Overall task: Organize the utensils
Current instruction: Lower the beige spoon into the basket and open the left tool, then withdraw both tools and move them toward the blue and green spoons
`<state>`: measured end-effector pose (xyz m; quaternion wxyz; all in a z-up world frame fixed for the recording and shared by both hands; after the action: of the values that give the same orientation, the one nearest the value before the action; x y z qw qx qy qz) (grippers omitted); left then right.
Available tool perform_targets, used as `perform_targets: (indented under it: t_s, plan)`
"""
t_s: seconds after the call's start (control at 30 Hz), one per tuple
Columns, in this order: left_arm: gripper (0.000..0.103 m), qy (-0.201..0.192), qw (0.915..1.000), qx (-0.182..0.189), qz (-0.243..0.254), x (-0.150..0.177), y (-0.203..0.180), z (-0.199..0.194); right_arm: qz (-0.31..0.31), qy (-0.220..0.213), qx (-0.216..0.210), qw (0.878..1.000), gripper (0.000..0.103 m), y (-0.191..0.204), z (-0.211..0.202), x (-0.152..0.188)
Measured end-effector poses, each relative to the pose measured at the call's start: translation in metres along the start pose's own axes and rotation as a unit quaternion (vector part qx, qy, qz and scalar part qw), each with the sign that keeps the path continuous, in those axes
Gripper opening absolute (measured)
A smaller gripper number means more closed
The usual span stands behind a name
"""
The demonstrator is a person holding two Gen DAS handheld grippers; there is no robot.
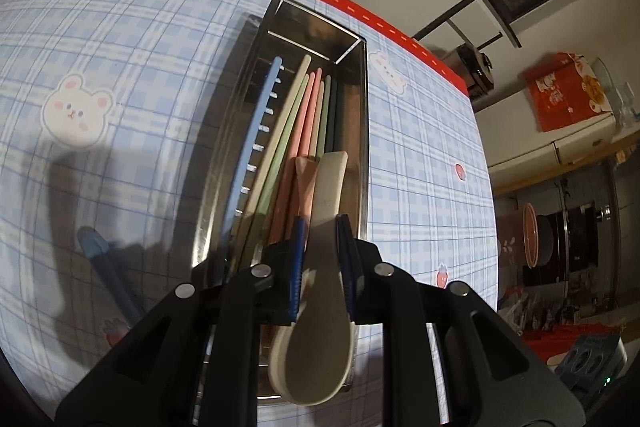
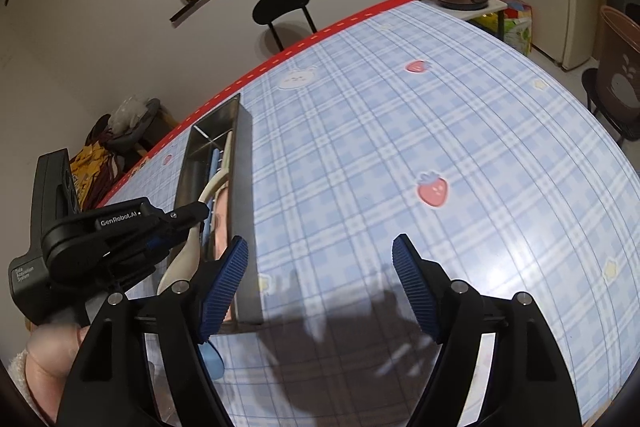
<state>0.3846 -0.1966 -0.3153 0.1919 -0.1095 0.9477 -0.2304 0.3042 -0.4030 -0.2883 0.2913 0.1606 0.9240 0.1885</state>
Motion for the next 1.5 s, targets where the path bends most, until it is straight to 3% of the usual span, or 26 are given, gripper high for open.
perform_targets:
  t_s: [0.07,0.13,0.27,0.33,0.4,0.43,0.57,0.77,0.97,1.1,1.23,1.5]
  plan:
    - [0.028,0.009,0.9999,0.003,-0.003,0.003,-0.003,0.004,0.005,-0.001,0.002,1.0,0.073,-0.004,-0.002,0.0]
    - [0.049,0.011,0.9997,0.021,-0.002,0.003,-0.006,0.0,0.012,-0.003,0.003,1.0,0.076,-0.008,-0.006,-0.001]
    - [0.064,-0.016,0.9991,0.029,0.027,-0.006,-0.007,-0.027,0.021,-0.008,0.011,1.0,0.087,-0.009,-0.014,-0.001]
    - [0.085,-0.029,0.9985,0.026,0.038,-0.011,-0.004,-0.044,0.02,-0.01,0.016,1.0,0.093,-0.005,-0.019,0.001]
    - [0.088,-0.053,0.9971,0.019,0.052,-0.016,0.004,-0.068,0.016,-0.008,0.022,1.0,0.097,0.001,-0.022,0.006]
    - [0.096,-0.062,0.9961,0.009,0.062,-0.018,0.009,-0.081,0.014,-0.004,0.027,1.0,0.097,0.004,-0.022,0.009]
    - [0.097,-0.082,0.9921,-0.019,0.093,-0.018,0.032,-0.119,-0.002,0.001,0.045,0.999,0.097,0.022,-0.027,0.024]
    - [0.097,-0.073,0.9806,-0.09,0.158,0.016,0.088,-0.156,-0.05,0.012,0.05,0.997,0.097,0.061,-0.032,0.062]
    - [0.097,-0.039,0.9828,-0.131,0.125,0.059,0.176,-0.175,-0.103,0.05,0.06,0.992,0.097,0.092,-0.021,0.106]
    - [0.097,-0.026,0.9869,-0.129,0.094,0.086,0.223,-0.186,-0.123,0.071,0.063,0.988,0.097,0.107,-0.012,0.129]
    - [0.097,-0.038,0.9882,-0.129,0.073,0.102,0.253,-0.201,-0.145,0.087,0.066,0.983,0.097,0.121,-0.006,0.143]
    - [0.097,-0.055,0.9909,-0.11,0.054,0.102,0.278,-0.21,-0.24,0.11,0.057,0.963,0.097,0.145,0.009,0.159]
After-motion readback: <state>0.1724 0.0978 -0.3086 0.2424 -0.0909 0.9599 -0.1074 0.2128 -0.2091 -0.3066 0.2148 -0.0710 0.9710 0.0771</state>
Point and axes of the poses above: each gripper's, at about its wrist camera, not at the fingertips, and z roughly the way its jaws point, y to its left, x to its underside, the point moved 3 cm from there along z, roughly the way its jaws point, and after that the axes turned 3 degrees about z, right-handed, at the moved point
